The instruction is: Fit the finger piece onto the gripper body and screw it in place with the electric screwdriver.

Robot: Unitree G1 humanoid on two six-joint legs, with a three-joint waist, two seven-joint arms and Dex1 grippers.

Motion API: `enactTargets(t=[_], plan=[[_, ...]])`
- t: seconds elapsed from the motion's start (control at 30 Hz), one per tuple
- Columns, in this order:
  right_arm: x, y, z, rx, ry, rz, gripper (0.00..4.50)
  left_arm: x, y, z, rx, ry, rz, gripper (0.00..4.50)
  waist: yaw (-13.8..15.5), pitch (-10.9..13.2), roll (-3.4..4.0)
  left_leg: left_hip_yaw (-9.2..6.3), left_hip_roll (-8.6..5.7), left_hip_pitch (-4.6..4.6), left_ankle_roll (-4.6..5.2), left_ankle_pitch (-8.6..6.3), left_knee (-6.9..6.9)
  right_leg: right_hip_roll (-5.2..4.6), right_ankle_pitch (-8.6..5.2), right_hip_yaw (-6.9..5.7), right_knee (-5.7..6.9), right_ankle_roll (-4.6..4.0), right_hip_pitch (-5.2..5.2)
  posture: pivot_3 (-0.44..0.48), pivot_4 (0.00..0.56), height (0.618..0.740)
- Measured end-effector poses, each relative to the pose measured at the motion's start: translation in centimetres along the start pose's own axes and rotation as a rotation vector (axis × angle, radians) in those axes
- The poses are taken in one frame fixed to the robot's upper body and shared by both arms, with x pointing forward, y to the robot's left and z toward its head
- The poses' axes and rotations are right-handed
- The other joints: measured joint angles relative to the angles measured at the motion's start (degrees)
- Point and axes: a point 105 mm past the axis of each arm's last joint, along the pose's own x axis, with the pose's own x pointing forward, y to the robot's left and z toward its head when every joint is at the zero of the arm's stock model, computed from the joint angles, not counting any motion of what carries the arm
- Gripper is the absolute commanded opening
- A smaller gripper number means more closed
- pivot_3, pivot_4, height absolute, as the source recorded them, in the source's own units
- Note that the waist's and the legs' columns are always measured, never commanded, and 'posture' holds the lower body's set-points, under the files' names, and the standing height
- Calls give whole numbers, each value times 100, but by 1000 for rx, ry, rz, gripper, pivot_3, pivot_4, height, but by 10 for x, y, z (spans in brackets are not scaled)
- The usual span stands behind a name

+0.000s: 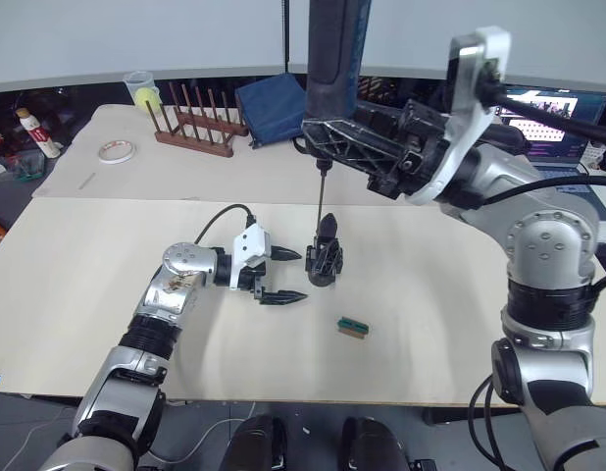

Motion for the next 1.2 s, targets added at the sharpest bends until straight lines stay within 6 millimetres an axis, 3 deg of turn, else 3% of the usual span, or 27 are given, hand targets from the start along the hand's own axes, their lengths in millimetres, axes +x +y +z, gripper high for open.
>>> enactTargets(t=[0.3, 0.53, 1.2], plan=[[13, -8, -27, -64, 52, 31, 1950, 5, 6, -3, 6, 13, -2, 4500, -32, 0, 0, -2, -2, -9, 0, 0, 0, 0, 1, -5, 8, 3, -3, 0, 150, 730], [5, -16, -52, -103, 108, 19, 1950, 8, 14, -7, 3, 29, 4, 4500, -43, 0, 0, -3, -3, -12, -1, 1, 1, 0, 2, -8, 7, 4, -4, 0, 150, 730], [2, -21, -73, -115, 152, 6, 1950, 13, 21, -15, 28, 65, -15, 4500, -99, 0, 0, -4, -3, -13, -2, 1, 0, 0, 2, -9, 8, 4, -5, 0, 150, 730]])
